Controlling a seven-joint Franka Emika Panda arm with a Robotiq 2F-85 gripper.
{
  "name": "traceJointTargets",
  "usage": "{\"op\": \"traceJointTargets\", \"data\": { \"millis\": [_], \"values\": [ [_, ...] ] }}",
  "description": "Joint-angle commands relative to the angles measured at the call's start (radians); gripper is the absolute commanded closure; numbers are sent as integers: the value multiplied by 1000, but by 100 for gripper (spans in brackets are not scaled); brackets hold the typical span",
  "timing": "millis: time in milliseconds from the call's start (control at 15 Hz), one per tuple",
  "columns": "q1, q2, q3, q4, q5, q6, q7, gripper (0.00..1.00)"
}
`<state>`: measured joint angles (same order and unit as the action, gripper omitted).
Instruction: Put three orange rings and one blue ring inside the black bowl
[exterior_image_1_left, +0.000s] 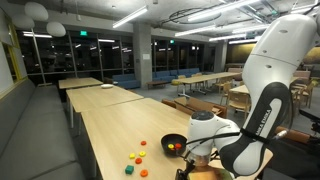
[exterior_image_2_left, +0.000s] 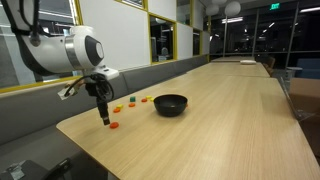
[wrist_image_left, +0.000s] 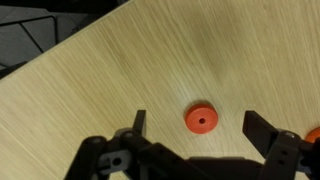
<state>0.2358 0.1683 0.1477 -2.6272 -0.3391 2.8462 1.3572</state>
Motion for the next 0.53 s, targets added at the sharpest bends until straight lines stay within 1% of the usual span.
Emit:
{"op": "traceJointTargets", "data": {
  "millis": [0,267,467],
  "values": [
    [25,74,-48,64,-84,38,91,0],
    [33,135,-76,111,-113,46,122,0],
    [41,169,-89,132,-111,52,126,0]
  ]
}}
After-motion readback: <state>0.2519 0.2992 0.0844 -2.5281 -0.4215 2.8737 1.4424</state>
